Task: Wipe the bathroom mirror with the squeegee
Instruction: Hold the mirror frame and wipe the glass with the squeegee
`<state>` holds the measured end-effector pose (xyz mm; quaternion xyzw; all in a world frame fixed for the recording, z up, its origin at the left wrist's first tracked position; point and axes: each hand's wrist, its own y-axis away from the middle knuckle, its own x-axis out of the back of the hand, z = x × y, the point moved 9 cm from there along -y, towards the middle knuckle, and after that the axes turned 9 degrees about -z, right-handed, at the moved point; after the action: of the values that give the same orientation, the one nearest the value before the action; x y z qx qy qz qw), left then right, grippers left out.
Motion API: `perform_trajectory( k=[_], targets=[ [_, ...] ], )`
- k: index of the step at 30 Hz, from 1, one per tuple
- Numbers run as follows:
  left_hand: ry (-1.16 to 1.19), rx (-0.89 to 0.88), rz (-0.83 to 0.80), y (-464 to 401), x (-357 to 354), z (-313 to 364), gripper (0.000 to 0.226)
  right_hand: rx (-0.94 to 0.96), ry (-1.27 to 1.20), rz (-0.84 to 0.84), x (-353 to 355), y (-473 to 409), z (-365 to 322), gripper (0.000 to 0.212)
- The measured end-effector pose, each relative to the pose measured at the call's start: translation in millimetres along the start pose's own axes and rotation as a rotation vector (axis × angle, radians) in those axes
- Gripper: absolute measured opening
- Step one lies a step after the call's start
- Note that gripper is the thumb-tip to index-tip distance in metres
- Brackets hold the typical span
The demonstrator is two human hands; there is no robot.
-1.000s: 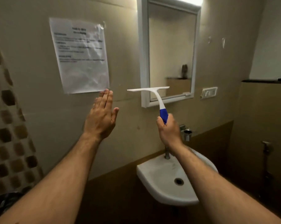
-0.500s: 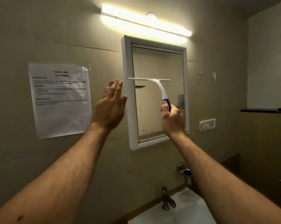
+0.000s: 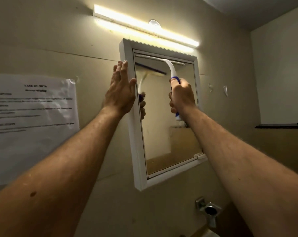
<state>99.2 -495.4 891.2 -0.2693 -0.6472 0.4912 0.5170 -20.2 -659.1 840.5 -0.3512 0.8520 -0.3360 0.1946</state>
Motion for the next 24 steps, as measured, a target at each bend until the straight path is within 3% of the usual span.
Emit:
perform_trajectory(
  k=[7, 15, 24],
  targets=[
    [0.081, -0.053, 0.004, -15.3, -37.3, -0.2, 0.067, -0.054, 0.008, -0.048, -4.5, -28.3, 17.1, 0.032],
    [0.26, -0.066, 0.146, -9.7, -46.4, -7.3, 0.063, -0.012, 0.1, -0.043, 8.3, -27.3, 48.8, 0.024],
    [0.307, -0.072, 0.173, -8.7, -51.4, -15.7, 0.058, 0.062, 0.17, 0.017, -22.5, -12.6, 28.6, 0.043]
  ],
)
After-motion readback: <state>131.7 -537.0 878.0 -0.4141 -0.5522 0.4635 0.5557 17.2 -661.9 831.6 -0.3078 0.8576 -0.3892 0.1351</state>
